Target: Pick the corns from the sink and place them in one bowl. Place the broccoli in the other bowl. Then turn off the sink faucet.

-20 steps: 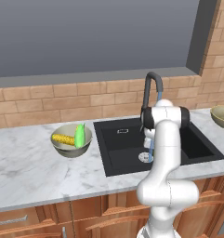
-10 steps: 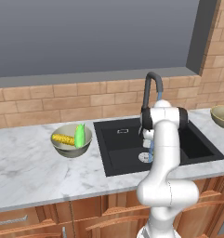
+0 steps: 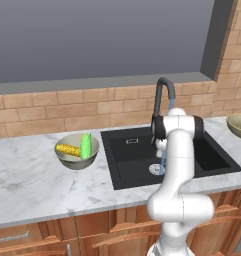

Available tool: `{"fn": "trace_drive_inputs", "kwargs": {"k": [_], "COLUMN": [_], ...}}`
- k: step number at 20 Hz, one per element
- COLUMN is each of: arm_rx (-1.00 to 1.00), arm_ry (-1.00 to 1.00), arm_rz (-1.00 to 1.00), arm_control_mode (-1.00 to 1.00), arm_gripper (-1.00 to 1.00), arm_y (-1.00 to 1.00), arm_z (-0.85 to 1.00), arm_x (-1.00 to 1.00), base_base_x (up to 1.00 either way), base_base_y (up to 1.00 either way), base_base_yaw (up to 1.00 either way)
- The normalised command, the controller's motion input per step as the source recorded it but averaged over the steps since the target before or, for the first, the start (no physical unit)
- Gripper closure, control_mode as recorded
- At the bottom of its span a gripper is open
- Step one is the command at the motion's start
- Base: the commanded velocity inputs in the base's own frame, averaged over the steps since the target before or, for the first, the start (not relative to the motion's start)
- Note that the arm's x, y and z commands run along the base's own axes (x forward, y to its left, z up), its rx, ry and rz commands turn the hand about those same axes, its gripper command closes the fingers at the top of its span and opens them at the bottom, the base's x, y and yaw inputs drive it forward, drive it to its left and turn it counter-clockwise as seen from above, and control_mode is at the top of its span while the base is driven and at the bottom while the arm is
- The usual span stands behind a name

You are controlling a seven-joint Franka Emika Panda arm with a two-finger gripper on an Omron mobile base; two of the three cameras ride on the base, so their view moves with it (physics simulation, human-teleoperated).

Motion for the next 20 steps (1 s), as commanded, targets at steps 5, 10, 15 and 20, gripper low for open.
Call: {"fn": "trace_drive_inputs", "kwargs": {"k": [5,10,15,20], "arm_rx": [0.09,0.11,0.08,0.01], "arm_ry": [-0.2,-0.32,-0.34,-0.35], "arm_rz": [-0.01,0.0,0.0,0.0], "arm_control_mode": [-1.0,-1.0,-1.0,-1.0], "arm_gripper": [1.0,1.0,1.0,1.0], "arm_y": [-0.39,-0.18,-0.06,0.0], "arm_z": [0.15,0.52,0.64,0.63], "arm_x": [-0.11,-0.41,-0.61,-0.49], "base_base_x": [0.0,0.0,0.0,0.0], "base_base_y": [0.0,0.0,0.0,0.0], "base_base_yaw": [0.0,0.0,0.0,0.0]}}
